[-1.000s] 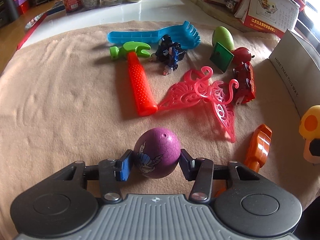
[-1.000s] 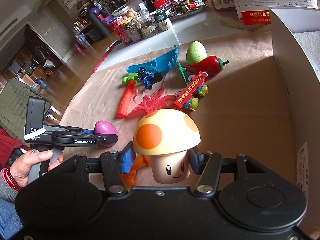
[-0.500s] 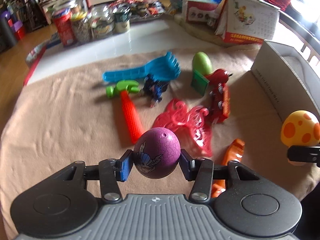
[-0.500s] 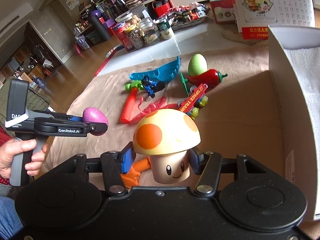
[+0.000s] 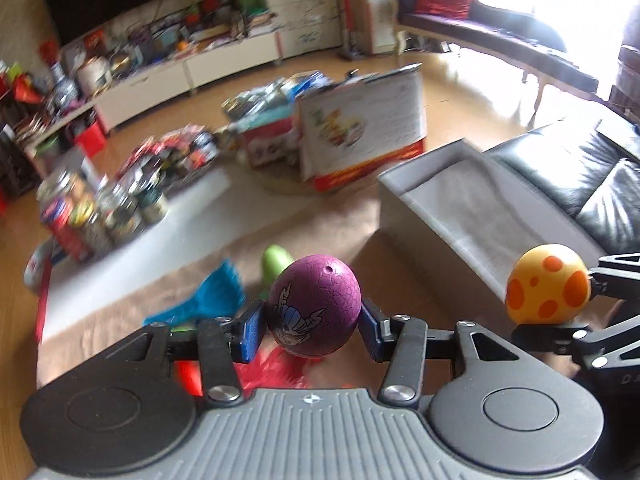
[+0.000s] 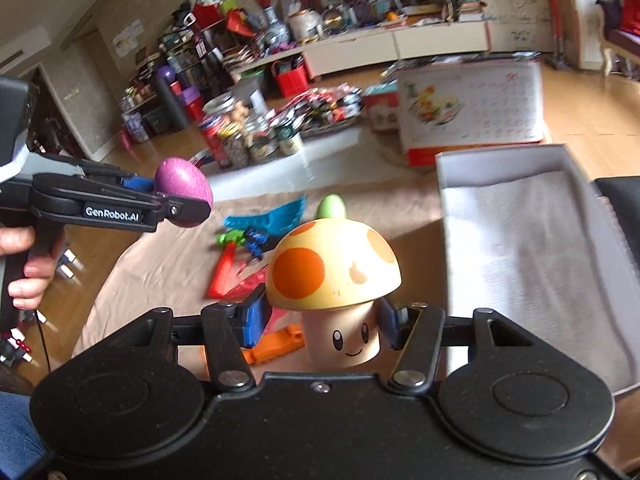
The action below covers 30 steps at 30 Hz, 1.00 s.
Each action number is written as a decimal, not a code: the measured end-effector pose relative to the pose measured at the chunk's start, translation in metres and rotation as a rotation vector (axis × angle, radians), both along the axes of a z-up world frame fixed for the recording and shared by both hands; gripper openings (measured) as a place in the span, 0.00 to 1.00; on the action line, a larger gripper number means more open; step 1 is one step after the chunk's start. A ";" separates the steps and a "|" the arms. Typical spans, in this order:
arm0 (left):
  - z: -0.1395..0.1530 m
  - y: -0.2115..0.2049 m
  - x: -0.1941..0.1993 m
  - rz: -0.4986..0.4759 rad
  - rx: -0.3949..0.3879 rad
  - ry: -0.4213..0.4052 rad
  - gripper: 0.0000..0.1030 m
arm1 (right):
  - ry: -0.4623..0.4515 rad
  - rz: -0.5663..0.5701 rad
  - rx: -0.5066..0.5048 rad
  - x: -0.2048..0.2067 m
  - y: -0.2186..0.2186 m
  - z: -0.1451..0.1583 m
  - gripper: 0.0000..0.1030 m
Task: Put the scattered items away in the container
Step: 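Carry the purple egg and mushroom over the white box and release both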
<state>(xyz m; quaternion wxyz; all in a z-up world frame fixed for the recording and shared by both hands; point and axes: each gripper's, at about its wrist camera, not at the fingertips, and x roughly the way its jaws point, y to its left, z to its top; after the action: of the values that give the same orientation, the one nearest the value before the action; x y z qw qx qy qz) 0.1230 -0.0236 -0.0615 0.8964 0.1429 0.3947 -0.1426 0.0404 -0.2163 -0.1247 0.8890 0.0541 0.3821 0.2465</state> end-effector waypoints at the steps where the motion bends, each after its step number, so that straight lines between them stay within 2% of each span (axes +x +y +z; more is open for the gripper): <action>1: 0.007 -0.015 0.001 -0.022 -0.006 -0.007 0.49 | -0.008 -0.018 -0.008 -0.001 -0.009 0.004 0.52; 6: 0.027 -0.091 0.013 -0.114 -0.025 -0.007 0.49 | -0.013 -0.107 -0.038 0.000 -0.049 0.017 0.52; 12: 0.017 -0.167 0.029 -0.174 -0.016 0.027 0.49 | -0.014 -0.172 -0.097 0.004 -0.082 0.020 0.52; 15: 0.008 -0.197 0.038 -0.186 0.020 0.042 0.49 | 0.002 -0.191 -0.107 0.007 -0.095 0.015 0.52; 18: -0.001 -0.213 0.048 -0.186 0.049 0.052 0.49 | 0.021 -0.204 -0.114 0.010 -0.104 0.008 0.52; 25: -0.024 -0.226 0.072 -0.174 0.028 0.113 0.49 | 0.058 -0.213 -0.121 0.020 -0.114 -0.006 0.52; 30: -0.039 -0.233 0.079 -0.162 0.048 0.131 0.49 | 0.072 -0.209 -0.125 0.025 -0.121 -0.014 0.52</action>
<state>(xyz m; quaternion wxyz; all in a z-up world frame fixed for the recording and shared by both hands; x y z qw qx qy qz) 0.2023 -0.2561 -0.1007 0.8504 0.1862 0.4431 -0.2142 0.0650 -0.3370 -0.1384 0.8970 0.0468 0.4210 0.1262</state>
